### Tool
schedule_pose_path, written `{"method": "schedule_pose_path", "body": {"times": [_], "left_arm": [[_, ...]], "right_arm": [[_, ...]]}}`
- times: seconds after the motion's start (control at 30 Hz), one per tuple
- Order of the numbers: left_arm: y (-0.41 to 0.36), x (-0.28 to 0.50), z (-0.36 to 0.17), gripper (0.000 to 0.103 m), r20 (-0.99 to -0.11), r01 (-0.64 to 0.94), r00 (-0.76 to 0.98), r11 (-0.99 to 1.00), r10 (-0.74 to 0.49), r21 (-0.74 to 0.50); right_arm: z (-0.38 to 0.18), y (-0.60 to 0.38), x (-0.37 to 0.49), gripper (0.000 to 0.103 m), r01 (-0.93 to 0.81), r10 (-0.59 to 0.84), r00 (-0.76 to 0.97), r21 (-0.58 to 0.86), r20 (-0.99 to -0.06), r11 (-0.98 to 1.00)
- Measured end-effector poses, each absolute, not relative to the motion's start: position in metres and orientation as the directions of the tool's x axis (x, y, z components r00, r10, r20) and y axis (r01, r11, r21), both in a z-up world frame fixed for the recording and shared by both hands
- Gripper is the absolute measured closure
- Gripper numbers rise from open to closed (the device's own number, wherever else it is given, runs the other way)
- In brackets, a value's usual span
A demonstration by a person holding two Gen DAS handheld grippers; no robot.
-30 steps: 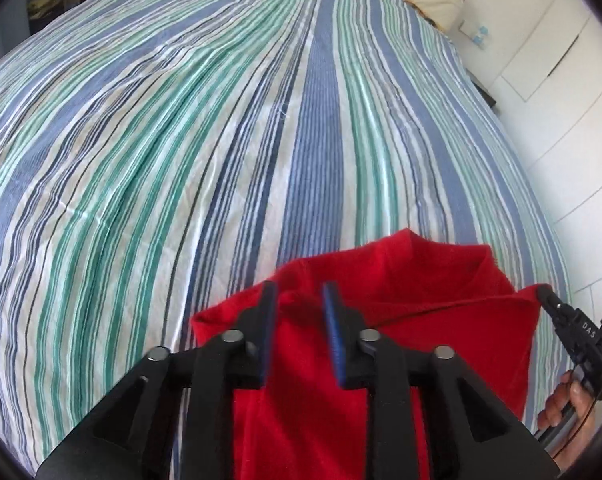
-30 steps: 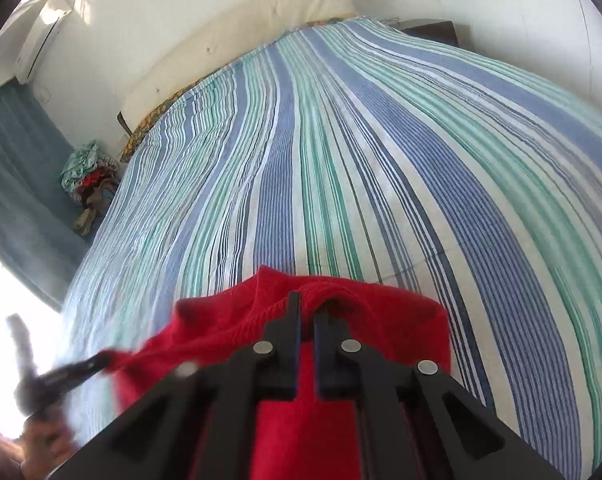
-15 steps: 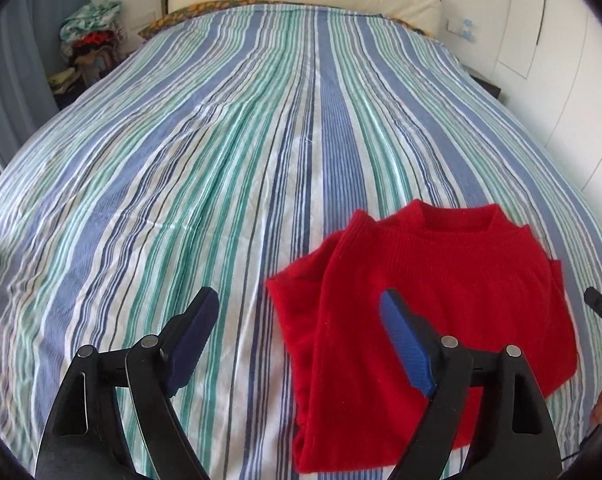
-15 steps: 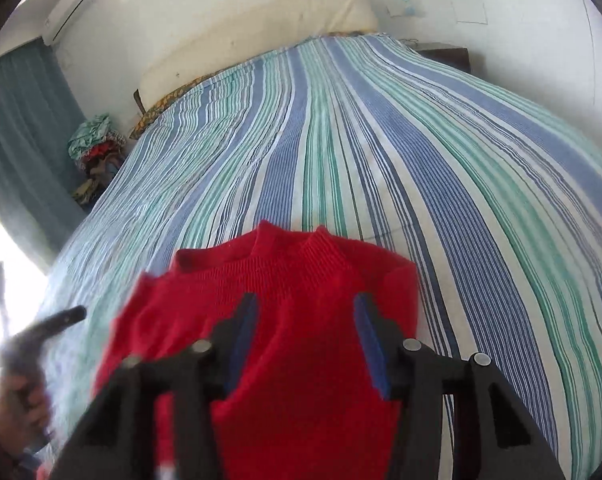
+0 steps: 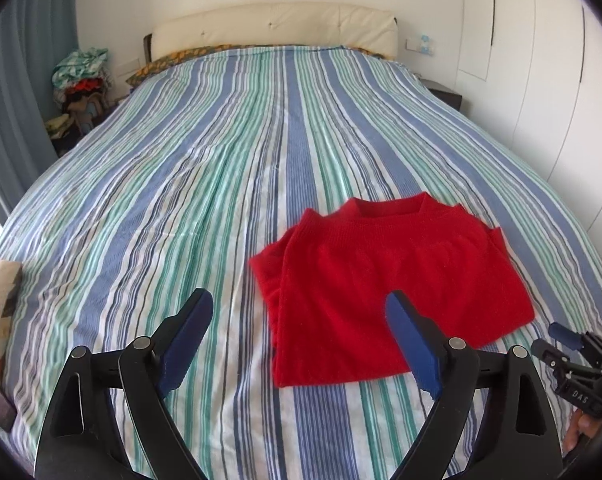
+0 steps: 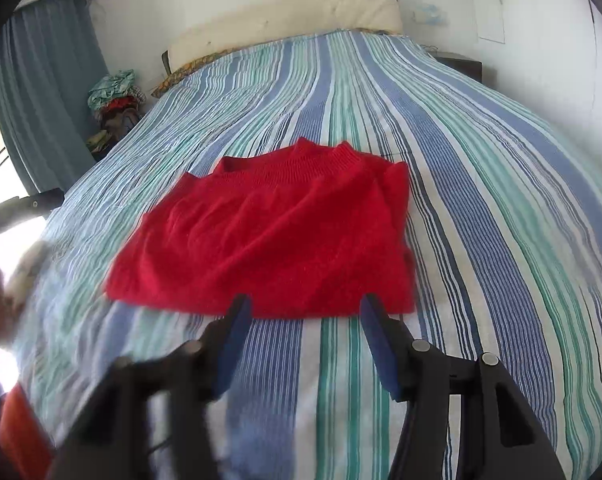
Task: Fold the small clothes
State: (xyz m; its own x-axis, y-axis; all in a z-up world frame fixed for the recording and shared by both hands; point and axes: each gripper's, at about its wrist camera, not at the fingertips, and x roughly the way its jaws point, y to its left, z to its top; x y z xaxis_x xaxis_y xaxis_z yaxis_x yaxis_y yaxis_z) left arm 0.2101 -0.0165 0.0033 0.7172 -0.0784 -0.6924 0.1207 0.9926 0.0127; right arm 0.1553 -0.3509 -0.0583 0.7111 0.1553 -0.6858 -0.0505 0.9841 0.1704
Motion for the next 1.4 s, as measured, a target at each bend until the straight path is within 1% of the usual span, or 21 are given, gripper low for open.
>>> {"method": "schedule_pose_path", "body": {"times": [0.07,0.17,0.3,0.4,0.43,0.47,0.5,0.57,0.63,0.67,0.7,0.93,1.13,1.4], "left_arm": [[-0.016,0.201,-0.001,0.011,-0.702,0.117,0.708,0.993,-0.081,0.004],[-0.010,0.181,-0.024,0.008,-0.735,0.103,0.672,0.994,-0.094,-0.034],[0.001,0.151,-0.082,0.008,-0.801,0.071,0.595,0.997,-0.070,-0.034],[0.014,0.133,-0.119,0.008,-0.838,0.023,0.544,0.999,-0.050,-0.045],[0.019,0.128,-0.128,0.008,-0.847,0.010,0.530,0.999,-0.049,-0.051],[0.023,0.124,-0.136,0.008,-0.854,0.004,0.518,0.998,-0.049,-0.055],[0.026,0.121,-0.144,0.008,-0.861,0.001,0.506,0.998,-0.048,-0.055],[0.029,0.118,-0.158,0.007,-0.868,0.016,0.495,0.999,-0.050,-0.049],[0.028,0.114,-0.163,0.001,-0.848,0.045,0.526,0.998,-0.063,-0.046],[0.027,0.114,-0.165,0.001,-0.844,0.056,0.531,0.997,-0.066,-0.043],[0.025,0.112,-0.168,0.001,-0.843,0.063,0.535,0.997,-0.062,-0.033],[0.018,0.101,-0.171,0.001,-0.810,0.082,0.585,0.997,-0.035,0.015],[0.017,0.105,-0.172,0.001,-0.822,0.085,0.568,0.996,-0.031,0.022],[0.017,0.106,-0.172,0.001,-0.816,0.084,0.577,0.996,-0.028,0.025]], "right_arm": [[-0.061,-0.347,0.148,0.042,-0.050,0.150,0.707,0.162,-0.692,0.985],[-0.070,-0.342,0.137,0.041,-0.036,0.121,0.704,0.135,-0.700,0.990],[-0.096,-0.338,0.114,0.038,-0.008,0.047,0.695,0.058,-0.718,0.998],[-0.124,-0.340,0.103,0.038,0.025,0.016,0.658,0.043,-0.753,0.999],[-0.134,-0.342,0.101,0.036,0.039,0.013,0.641,0.050,-0.767,0.998],[-0.142,-0.344,0.098,0.032,0.051,0.015,0.635,0.062,-0.773,0.997],[-0.146,-0.346,0.095,0.031,0.055,0.019,0.644,0.072,-0.765,0.996],[-0.149,-0.345,0.094,0.023,0.047,0.026,0.658,0.075,-0.753,0.996],[-0.153,-0.342,0.096,0.018,0.034,0.026,0.658,0.065,-0.752,0.997],[-0.154,-0.341,0.096,0.015,0.028,0.030,0.661,0.064,-0.750,0.998],[-0.155,-0.340,0.096,0.014,0.023,0.034,0.664,0.066,-0.747,0.998],[-0.155,-0.338,0.092,0.013,0.019,0.039,0.671,0.069,-0.741,0.997],[-0.155,-0.338,0.090,0.012,0.011,0.046,0.683,0.074,-0.729,0.997],[-0.156,-0.338,0.087,0.011,0.006,0.050,0.684,0.074,-0.728,0.997]]}}
